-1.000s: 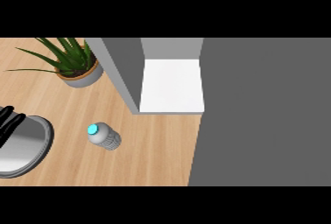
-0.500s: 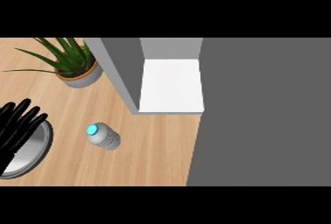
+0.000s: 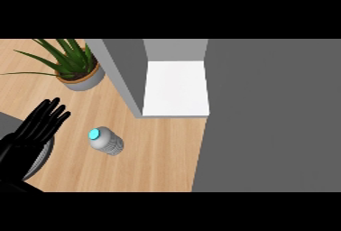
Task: Pick up the bottled water, place it into the cabinet and close the cabinet
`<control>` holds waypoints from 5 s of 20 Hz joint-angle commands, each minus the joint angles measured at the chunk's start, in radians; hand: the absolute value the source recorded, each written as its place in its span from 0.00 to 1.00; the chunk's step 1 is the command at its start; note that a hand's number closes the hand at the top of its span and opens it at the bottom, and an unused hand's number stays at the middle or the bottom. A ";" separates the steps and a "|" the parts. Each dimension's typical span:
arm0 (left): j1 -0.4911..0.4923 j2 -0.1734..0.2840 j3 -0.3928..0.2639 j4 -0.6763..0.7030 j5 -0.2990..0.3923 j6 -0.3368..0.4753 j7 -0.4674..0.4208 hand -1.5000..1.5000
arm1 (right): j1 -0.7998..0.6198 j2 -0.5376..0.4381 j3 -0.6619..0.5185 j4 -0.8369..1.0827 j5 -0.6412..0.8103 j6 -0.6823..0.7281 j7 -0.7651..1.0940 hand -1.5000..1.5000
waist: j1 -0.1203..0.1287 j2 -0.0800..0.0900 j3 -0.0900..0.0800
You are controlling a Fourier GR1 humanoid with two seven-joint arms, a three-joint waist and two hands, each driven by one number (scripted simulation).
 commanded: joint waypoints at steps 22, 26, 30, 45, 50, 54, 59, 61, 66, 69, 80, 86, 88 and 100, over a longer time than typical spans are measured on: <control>-0.279 -0.008 -0.029 0.984 -0.450 -0.039 -0.672 0.00 | -0.058 -0.070 0.027 -0.069 0.088 -0.066 0.075 0.00 | -0.008 0.003 -0.001; -0.321 0.016 -0.020 1.115 -0.481 -0.033 -0.764 0.00 | -0.025 -0.075 0.081 -0.111 0.130 -0.104 0.097 0.00 | -0.010 0.002 -0.001; -0.366 0.020 -0.030 1.252 -0.524 -0.007 -0.882 0.00 | 0.008 -0.101 0.072 -0.113 0.093 -0.094 0.032 0.00 | -0.018 0.004 -0.001; -0.534 -0.021 0.009 1.497 -0.503 0.037 -1.033 1.00 | -0.015 -0.159 0.048 -0.110 0.065 -0.117 0.030 0.00 | -0.023 0.007 -0.002; -0.545 -0.043 -0.021 1.501 -0.509 -0.027 -1.037 1.00 | -0.014 -0.135 0.076 -0.066 0.072 -0.149 0.005 0.00 | -0.018 0.006 -0.002; -0.555 -0.061 -0.122 1.391 -0.617 0.130 -1.113 1.00 | -0.052 -0.144 0.053 -0.062 0.066 -0.157 0.032 0.00 | -0.011 0.001 -0.001; -0.539 -0.132 -0.052 1.376 -0.568 0.370 -1.117 1.00 | -0.002 -0.179 0.052 -0.106 0.062 -0.155 0.028 0.00 | -0.007 0.000 0.000; -0.524 -0.167 -0.016 1.391 -0.555 0.497 -1.145 1.00 | -0.039 -0.150 0.108 -0.083 0.107 -0.184 0.048 0.00 | -0.010 0.000 -0.002; -0.531 -0.215 -0.017 1.274 -0.525 0.520 -1.122 1.00 | -0.058 -0.146 0.054 -0.047 0.074 -0.191 0.031 0.00 | 0.004 -0.001 0.001; -0.451 -0.225 -0.161 1.206 -0.392 0.527 -1.124 1.00 | -0.011 -0.172 0.058 -0.072 0.050 -0.169 0.010 0.00 | 0.003 -0.004 0.001; -0.408 -0.226 -0.453 0.764 -0.111 0.666 -0.747 1.00 | 0.023 -0.170 0.145 -0.086 0.116 -0.212 -0.012 0.00 | 0.004 -0.006 0.001; -0.479 -0.226 -0.584 0.668 -0.050 0.855 -0.617 1.00 | 0.022 -0.169 0.075 -0.047 0.031 -0.193 -0.068 0.00 | 0.000 -0.001 0.001; -0.582 -0.226 -0.575 0.767 -0.022 0.890 -0.628 1.00 | 0.053 -0.197 0.101 -0.142 0.058 -0.195 -0.001 0.00 | -0.012 0.000 0.000; -0.822 -0.226 -0.603 0.900 0.037 1.054 -0.486 1.00 | 0.110 -0.215 0.087 -0.145 0.028 -0.195 -0.070 0.00 | -0.020 0.002 0.001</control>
